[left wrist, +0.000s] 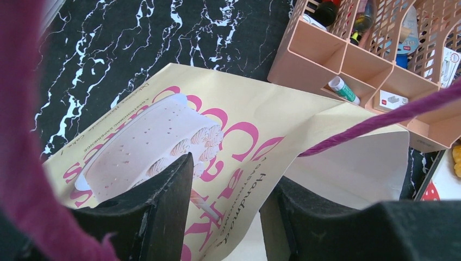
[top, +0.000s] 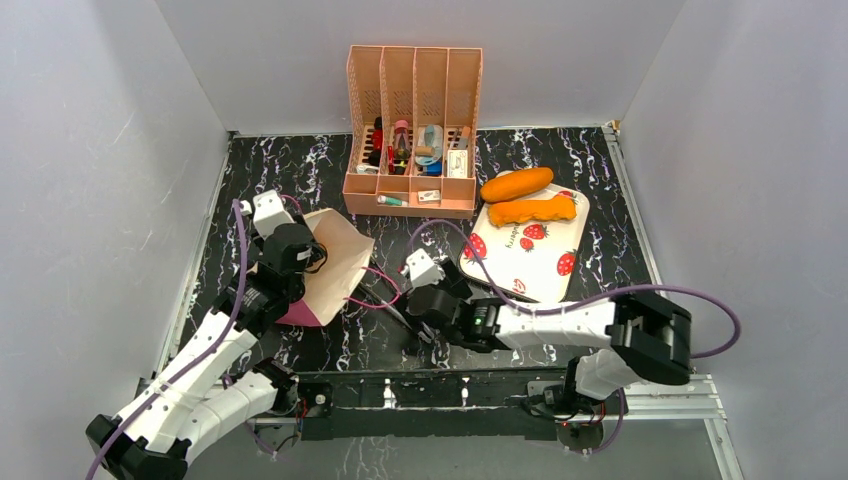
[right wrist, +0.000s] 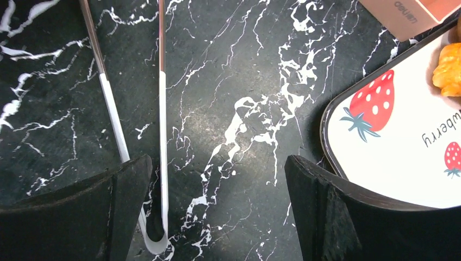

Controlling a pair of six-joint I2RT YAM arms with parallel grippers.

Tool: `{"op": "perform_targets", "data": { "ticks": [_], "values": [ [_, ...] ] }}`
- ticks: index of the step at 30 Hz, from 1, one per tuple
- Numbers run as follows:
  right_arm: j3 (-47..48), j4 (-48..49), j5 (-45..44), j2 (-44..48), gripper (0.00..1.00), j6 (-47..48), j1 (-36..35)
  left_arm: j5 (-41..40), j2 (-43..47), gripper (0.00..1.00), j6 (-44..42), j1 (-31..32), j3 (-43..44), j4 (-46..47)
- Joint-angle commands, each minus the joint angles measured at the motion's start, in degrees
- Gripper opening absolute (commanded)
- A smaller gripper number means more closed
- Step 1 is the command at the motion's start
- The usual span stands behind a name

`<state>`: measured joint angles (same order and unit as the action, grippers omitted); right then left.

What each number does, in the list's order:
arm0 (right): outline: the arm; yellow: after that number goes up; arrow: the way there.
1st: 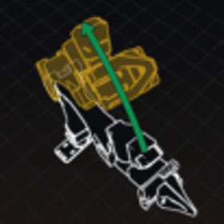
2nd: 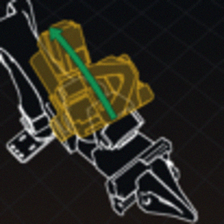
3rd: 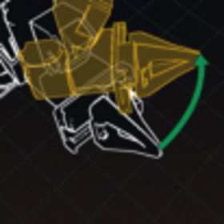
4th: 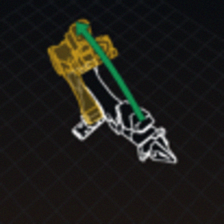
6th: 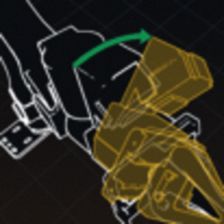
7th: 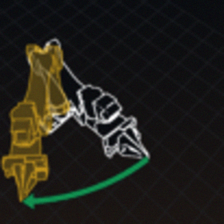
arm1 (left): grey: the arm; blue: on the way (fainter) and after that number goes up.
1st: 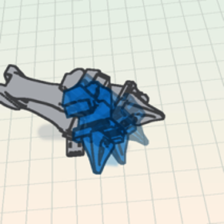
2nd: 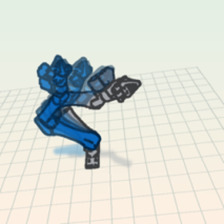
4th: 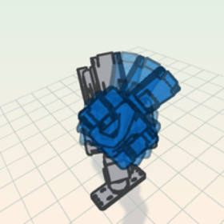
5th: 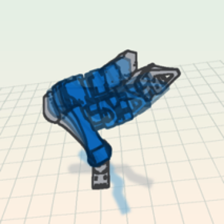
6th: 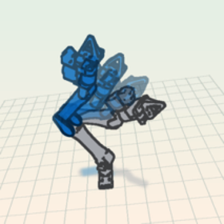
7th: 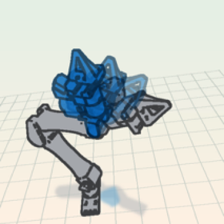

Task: Take the fake bread out of the paper bag
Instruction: Place the clamp at the center of the board, then pick up the clamp at the center of the board.

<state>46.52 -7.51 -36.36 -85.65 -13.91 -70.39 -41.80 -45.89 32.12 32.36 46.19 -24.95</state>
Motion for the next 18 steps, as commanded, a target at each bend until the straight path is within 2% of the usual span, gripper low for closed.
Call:
{"op": "perform_targets", "data": {
  "ticks": [1,4,11,18],
  "values": [
    [-4.75,13.89,-0.10,5.94,0.89,-1.28,-0.03,-1.51,0.23,0.45,0.22,-0.28,1.50,-1.30],
    [-6.71,19.53,1.43,6.09,0.83,-1.62,-0.01,-1.15,0.78,0.46,0.72,-0.30,0.73,-1.21],
    [-12.16,32.18,8.83,3.87,0.84,-0.25,-0.03,-0.85,1.32,0.47,1.33,-0.34,-0.30,-2.52],
    [-13.22,37.04,12.11,-2.67,0.84,0.11,-0.10,-1.21,2.79,0.48,2.60,-0.29,-2.02,-3.32]
  ]
}}
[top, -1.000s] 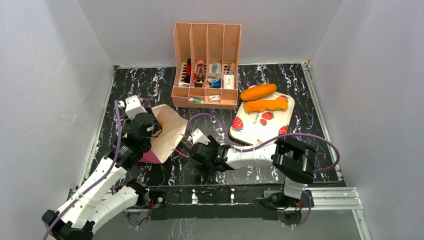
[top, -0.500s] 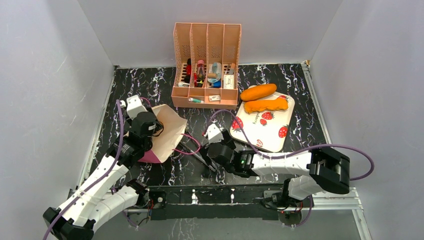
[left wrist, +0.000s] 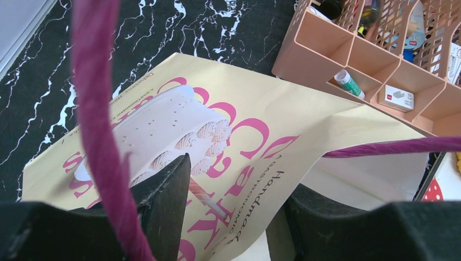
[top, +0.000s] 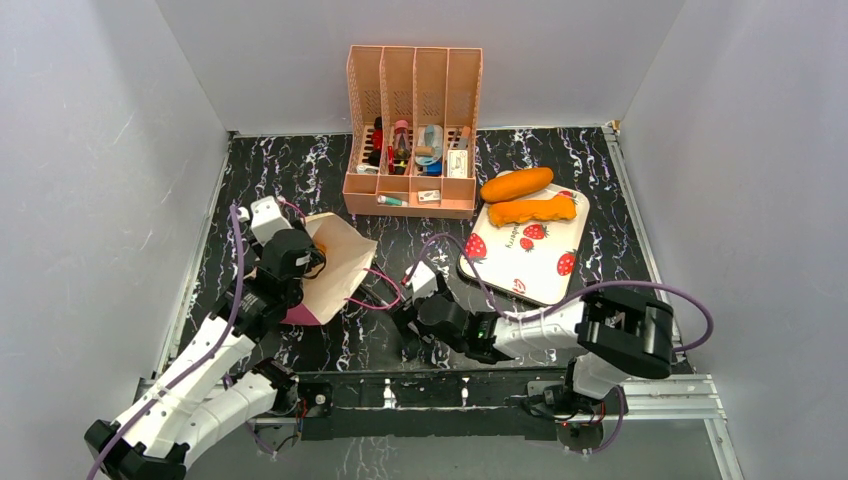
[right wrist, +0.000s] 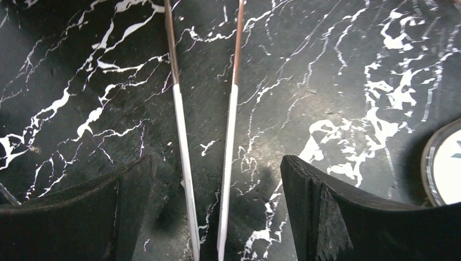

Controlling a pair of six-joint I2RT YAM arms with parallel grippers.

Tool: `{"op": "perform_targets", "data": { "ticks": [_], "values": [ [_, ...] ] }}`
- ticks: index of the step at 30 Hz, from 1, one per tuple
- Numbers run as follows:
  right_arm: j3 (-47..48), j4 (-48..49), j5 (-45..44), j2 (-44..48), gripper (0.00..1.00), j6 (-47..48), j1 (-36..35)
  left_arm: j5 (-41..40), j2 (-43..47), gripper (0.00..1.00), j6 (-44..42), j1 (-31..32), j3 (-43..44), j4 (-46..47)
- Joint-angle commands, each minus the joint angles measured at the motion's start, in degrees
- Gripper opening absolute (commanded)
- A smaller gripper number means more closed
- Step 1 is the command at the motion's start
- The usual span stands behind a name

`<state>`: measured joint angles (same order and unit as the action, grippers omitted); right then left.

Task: Take the fake bread out of the paper bag
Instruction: Pick up the clamp at the center of the board.

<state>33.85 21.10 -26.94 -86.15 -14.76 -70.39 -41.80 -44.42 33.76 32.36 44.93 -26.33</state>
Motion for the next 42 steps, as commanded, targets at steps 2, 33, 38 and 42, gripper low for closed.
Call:
{"op": "perform_targets", "data": {
  "ticks": [2,33,38,42],
  "values": [
    [-1.19,10.76,2.77,-3.62,0.84,0.93,-0.10,-1.18,1.65,0.48,0.98,-0.28,-1.17,-1.78],
    [-0.69,13.38,3.07,-11.25,0.84,-5.07,0.51,-5.00,3.13,0.49,11.27,-0.30,-3.08,-8.29],
    [0.76,10.25,4.00,-10.32,0.78,-5.49,0.46,-5.65,1.74,0.49,13.08,-0.33,-3.31,-9.05],
    [2.52,8.80,4.94,-11.56,0.85,-5.07,0.56,-5.83,1.37,0.49,13.81,-0.41,-3.62,-9.17]
  ]
}}
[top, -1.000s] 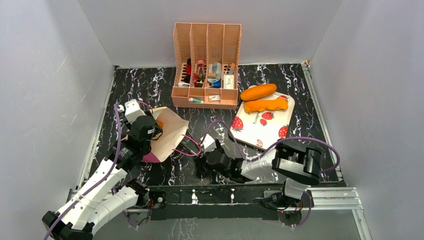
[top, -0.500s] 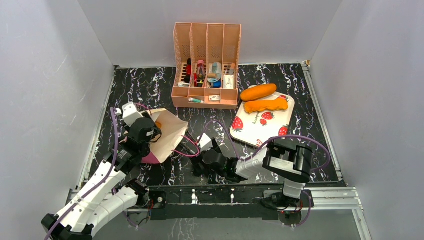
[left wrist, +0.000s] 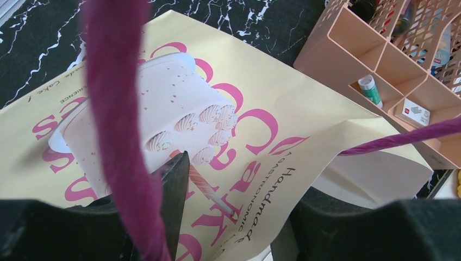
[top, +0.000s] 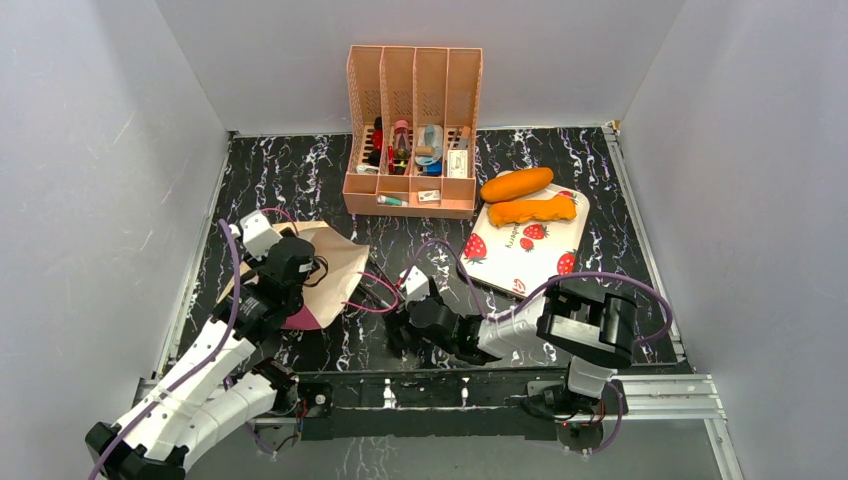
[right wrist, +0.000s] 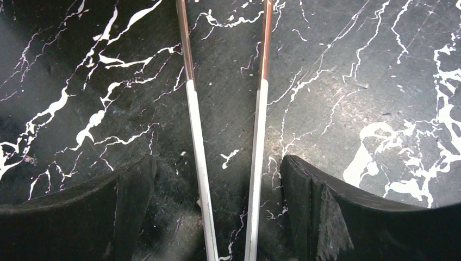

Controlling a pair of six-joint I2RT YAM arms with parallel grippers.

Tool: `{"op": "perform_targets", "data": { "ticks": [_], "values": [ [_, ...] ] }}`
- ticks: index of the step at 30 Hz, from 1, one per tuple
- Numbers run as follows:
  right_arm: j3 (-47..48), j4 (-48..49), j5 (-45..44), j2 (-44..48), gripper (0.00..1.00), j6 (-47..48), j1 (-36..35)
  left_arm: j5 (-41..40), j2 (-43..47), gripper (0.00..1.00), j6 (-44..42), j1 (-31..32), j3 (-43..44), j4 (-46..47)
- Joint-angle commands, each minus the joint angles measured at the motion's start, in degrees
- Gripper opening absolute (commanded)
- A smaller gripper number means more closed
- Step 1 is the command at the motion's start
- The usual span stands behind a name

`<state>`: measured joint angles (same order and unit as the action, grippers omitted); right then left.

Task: Take the fake bread out of the paper bag
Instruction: Pick up the clamp at the center of the board.

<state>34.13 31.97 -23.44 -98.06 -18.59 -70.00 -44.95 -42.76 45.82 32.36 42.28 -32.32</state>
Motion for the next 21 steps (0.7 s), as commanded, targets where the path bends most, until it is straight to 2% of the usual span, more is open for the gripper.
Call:
{"op": "perform_targets", "data": {
  "ticks": [1,4,8,15,21],
  "values": [
    [2.47,-2.04,1.85,0.02,0.85,-1.16,0.13,-2.64,-0.35,0.49,1.93,-0.42,-0.93,-3.33],
    [2.94,-1.72,2.73,-0.95,0.80,-0.78,0.15,-3.07,-0.28,0.49,2.75,-0.41,-1.01,-4.23],
    [2.67,-0.68,3.25,-1.34,0.61,-0.64,0.19,-3.22,0.16,0.50,3.68,-0.39,-1.43,-5.01],
    [2.43,-0.90,5.34,-1.34,0.61,-0.95,1.04,-3.22,-0.04,0.50,4.79,-0.53,-1.77,-5.06],
    [3.84,-3.07,5.14,-4.90,0.61,-1.37,1.52,-3.15,0.08,0.51,5.32,-0.63,-1.77,-5.40]
  ]
}}
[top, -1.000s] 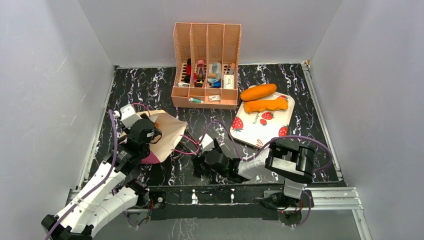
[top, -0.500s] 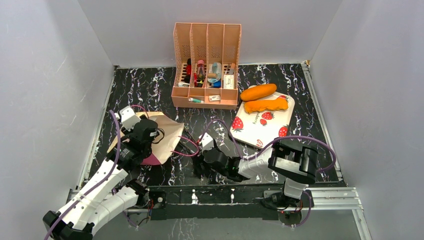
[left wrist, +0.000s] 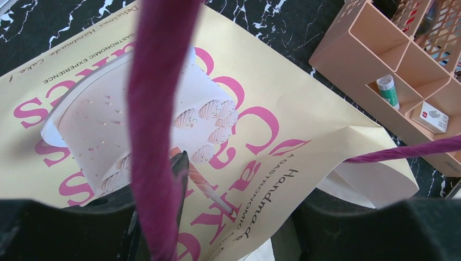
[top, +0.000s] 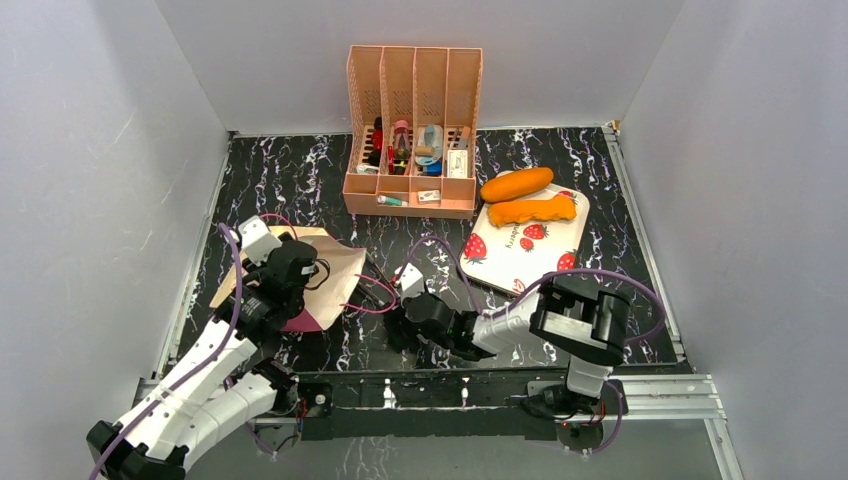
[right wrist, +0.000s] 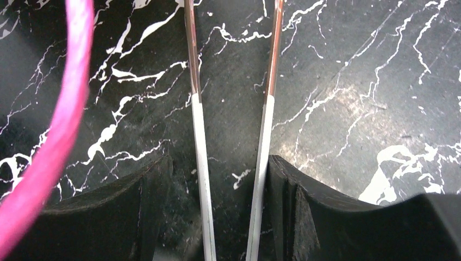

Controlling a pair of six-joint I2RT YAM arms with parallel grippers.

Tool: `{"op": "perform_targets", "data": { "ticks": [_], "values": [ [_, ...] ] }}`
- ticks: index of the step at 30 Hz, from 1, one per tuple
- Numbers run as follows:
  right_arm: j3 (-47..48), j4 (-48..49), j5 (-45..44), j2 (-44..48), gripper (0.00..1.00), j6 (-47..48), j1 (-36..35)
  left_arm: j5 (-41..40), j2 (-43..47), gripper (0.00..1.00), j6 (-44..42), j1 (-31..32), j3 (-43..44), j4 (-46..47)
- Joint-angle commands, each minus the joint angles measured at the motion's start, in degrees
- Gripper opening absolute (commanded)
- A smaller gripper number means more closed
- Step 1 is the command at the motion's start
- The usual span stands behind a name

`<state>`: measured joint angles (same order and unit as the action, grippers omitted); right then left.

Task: Take the fake bread out of the paper bag
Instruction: Pick up the clamp at the center of the board.

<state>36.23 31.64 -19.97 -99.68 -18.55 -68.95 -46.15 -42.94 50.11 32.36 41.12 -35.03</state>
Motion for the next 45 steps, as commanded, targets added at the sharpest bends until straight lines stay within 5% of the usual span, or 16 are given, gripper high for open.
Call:
{"op": "perform_targets", "data": {
  "ticks": [1,18,19,24,30,37,45],
  "values": [
    [2.15,-3.02,1.56,-3.85,0.61,-1.41,0.55,-1.95,0.37,0.51,1.09,-0.74,-0.63,-2.78],
    [2.22,-6.35,1.34,-3.66,0.61,-3.56,0.83,-4.43,-0.60,0.52,0.08,-1.14,2.70,-3.33],
    [2.12,-6.38,1.46,-3.60,0.84,-3.76,0.83,-4.55,-1.00,0.52,-0.19,-1.16,3.22,-3.11],
    [3.08,-6.81,2.37,-5.05,0.85,-3.88,0.78,-4.47,-0.89,0.52,-1.22,-1.25,4.03,-1.99],
    [4.99,-9.47,1.80,-6.92,0.70,-3.87,0.74,-5.14,0.65,0.53,-0.45,-1.33,3.94,-3.28],
    [5.26,-11.78,1.37,-6.85,0.19,-4.38,0.74,-5.44,0.88,0.53,-0.40,-1.43,3.93,-3.09],
    [3.67,-14.43,0.21,-3.04,0.15,-5.72,0.74,-5.42,1.51,0.53,0.24,-1.55,3.32,-3.69]
  ]
}}
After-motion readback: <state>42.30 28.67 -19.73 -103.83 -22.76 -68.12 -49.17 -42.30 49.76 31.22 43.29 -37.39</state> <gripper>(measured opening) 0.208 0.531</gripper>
